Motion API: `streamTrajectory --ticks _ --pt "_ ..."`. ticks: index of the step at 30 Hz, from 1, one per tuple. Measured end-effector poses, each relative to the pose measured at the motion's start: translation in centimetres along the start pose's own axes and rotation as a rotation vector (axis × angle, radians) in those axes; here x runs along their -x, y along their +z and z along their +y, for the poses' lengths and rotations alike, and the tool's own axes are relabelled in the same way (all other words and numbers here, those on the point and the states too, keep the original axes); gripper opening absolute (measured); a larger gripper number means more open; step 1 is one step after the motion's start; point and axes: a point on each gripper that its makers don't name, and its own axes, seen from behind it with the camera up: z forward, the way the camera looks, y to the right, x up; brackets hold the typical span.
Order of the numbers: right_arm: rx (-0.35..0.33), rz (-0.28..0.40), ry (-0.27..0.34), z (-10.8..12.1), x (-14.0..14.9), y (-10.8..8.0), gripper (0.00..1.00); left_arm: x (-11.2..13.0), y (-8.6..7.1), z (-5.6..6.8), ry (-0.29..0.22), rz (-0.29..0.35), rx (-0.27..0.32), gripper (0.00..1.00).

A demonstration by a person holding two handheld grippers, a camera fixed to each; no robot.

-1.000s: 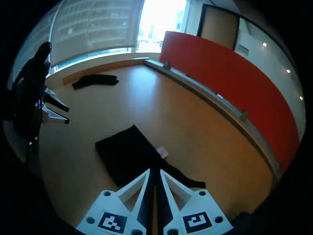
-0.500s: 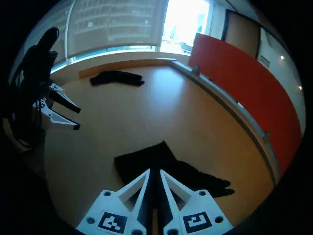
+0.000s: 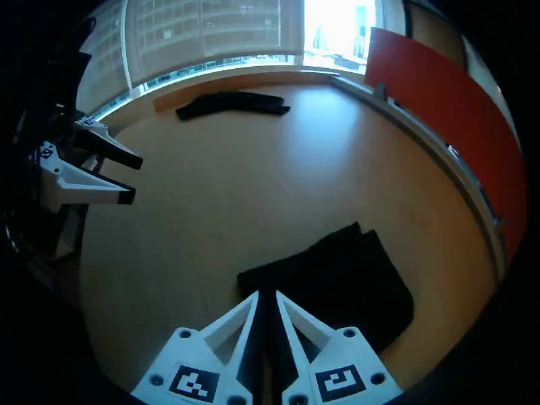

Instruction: Fold towel

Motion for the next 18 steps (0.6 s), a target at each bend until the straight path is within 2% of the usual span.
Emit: streamTrajectory --ticks 8,9,15,18 --pt "0.003 0.002 0.019 0.5 0.2 -0.7 0.08 0.2 0.2 0.1 0.002 -0.005 0.001 0.92" --pt "0.003 0.002 0.02 0.5 0.3 -0.7 0.11 0.2 0.2 0.1 0.002 -0.006 0.001 0.92" --pt "0.011 0.008 0.027 0.9 0.5 -1.3 0.57 0.0 0.4 0.3 0.007 -0.006 0.001 0.92" --pt "0.023 0.01 0.029 1.2 0.7 -1.6 0.64 0.0 0.4 0.4 0.006 -0.006 0.002 0.92"
